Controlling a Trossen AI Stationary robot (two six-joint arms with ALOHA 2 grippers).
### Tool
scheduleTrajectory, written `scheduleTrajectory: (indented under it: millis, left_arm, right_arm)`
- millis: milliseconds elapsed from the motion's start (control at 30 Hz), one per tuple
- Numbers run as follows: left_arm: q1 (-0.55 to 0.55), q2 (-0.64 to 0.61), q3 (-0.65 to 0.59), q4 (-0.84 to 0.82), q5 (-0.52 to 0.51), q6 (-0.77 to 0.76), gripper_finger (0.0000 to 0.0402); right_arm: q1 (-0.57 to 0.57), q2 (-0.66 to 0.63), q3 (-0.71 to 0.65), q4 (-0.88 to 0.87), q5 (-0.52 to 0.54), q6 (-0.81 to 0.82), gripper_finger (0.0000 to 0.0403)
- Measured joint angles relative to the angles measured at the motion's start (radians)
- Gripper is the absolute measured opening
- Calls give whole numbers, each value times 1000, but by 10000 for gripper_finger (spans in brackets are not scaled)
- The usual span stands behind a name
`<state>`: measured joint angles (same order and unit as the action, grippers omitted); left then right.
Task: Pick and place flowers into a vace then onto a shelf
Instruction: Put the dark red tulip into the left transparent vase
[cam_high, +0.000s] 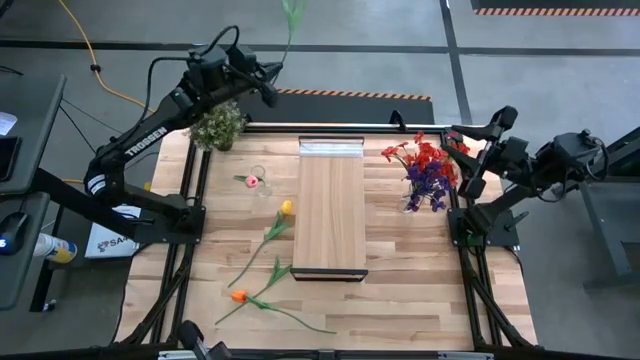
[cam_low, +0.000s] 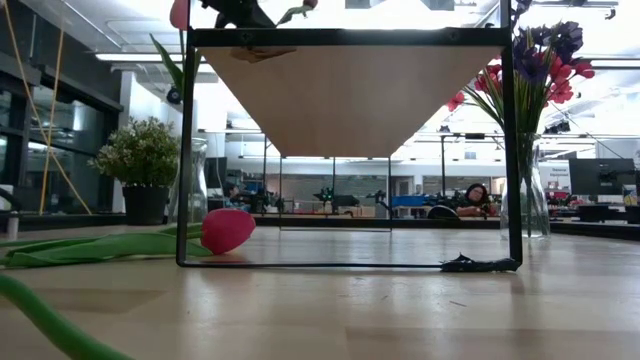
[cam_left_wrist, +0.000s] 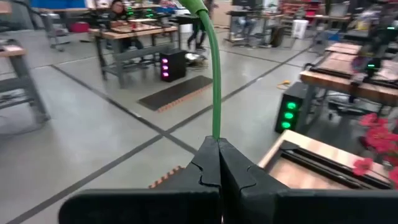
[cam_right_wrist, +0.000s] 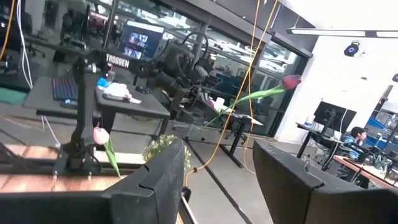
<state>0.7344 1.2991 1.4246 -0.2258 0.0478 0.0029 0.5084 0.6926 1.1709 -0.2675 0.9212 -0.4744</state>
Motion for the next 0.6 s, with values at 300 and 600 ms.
scheduleTrajectory:
  millis: [300,600]
  left_arm:
    - [49,4,-140,238,130,-43,21]
    - [103,-15,-283,354,224,-113,21]
  right_arm:
    - [0,2,0,34,-11,5,181]
    - [0,2,0,59,-11,79,181]
